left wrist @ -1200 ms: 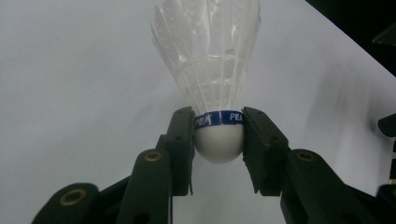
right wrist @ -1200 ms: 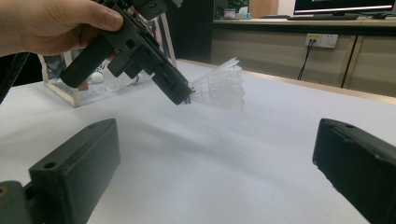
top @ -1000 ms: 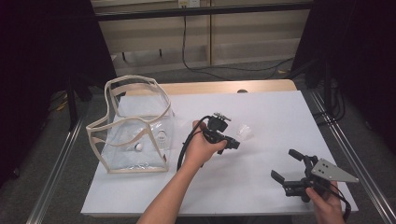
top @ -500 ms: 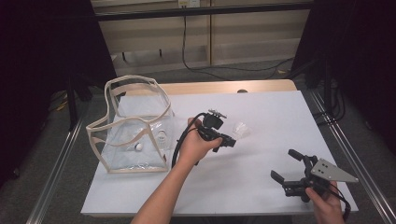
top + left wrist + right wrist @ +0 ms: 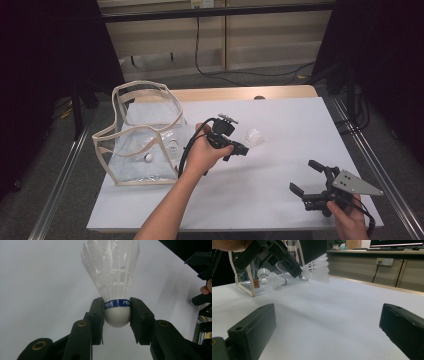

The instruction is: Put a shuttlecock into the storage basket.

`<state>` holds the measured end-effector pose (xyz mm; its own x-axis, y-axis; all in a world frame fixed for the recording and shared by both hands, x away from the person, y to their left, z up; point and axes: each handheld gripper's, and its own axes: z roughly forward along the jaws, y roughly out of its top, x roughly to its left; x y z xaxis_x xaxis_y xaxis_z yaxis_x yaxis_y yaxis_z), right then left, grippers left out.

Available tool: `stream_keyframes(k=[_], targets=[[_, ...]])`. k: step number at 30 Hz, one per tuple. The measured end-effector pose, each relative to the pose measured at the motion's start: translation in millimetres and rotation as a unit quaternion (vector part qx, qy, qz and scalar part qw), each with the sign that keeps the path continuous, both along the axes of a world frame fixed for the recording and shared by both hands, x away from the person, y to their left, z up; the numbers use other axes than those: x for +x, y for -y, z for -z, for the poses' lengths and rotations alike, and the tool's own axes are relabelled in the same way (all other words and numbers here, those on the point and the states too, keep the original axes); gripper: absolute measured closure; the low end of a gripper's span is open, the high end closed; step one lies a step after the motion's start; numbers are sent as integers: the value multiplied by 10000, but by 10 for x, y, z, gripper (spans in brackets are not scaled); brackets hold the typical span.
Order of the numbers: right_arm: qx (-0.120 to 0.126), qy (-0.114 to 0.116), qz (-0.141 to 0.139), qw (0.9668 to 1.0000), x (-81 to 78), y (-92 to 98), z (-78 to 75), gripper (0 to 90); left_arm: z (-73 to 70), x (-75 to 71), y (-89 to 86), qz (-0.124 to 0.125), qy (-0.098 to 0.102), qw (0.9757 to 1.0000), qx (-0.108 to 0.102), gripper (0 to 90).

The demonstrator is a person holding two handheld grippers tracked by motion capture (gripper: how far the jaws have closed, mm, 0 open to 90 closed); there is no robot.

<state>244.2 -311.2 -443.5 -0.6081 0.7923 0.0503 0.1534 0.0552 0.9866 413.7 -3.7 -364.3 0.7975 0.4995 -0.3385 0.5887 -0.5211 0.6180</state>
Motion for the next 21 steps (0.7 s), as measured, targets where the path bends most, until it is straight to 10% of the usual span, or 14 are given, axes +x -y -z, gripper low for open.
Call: stream_keyframes(k=[21], targets=[[-9, 9, -14, 10000, 2, -2, 2, 4, -219, 15, -120, -33, 45, 9999, 154, 651]])
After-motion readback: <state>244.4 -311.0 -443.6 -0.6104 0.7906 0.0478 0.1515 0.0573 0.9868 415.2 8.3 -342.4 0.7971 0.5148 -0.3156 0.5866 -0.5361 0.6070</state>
